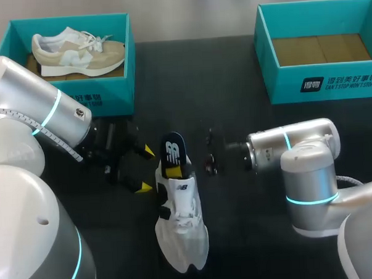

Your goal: Take the shoe out of the shoebox, open the shoe tongue, remove and reinsert the insole, then place the shoe into the shoebox

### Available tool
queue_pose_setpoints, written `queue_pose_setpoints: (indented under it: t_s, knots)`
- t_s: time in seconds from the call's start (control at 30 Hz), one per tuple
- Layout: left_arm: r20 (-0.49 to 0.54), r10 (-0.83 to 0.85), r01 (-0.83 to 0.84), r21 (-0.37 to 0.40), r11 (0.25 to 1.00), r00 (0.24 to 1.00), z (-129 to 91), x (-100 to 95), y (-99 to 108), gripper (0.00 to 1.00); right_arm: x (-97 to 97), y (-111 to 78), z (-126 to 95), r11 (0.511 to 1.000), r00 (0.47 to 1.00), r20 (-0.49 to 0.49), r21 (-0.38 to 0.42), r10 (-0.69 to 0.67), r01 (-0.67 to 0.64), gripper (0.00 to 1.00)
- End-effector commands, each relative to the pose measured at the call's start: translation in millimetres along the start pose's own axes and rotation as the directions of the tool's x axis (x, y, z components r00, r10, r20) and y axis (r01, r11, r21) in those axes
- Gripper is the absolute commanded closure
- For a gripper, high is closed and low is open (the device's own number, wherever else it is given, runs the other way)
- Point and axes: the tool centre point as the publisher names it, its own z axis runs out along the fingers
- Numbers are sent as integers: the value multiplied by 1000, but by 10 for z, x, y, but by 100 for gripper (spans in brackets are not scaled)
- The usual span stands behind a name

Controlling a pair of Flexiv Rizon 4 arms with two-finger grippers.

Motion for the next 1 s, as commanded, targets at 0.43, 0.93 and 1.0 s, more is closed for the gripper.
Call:
queue_pose_setpoints:
  t_s: [0.43,0.93,1.0]
  knots:
    - [1,0,0,-1,1000,1000,1,4,1,0,88,47,44,999,999,17,9,-44,44,60]
    - [1,0,0,-1,1000,1000,1,4,1,0,81,298,2,992,992,41,24,-121,121,68]
    - [1,0,0,-1,1000,1000,1,4,1,0,74,314,-4,992,991,46,18,-124,123,68]
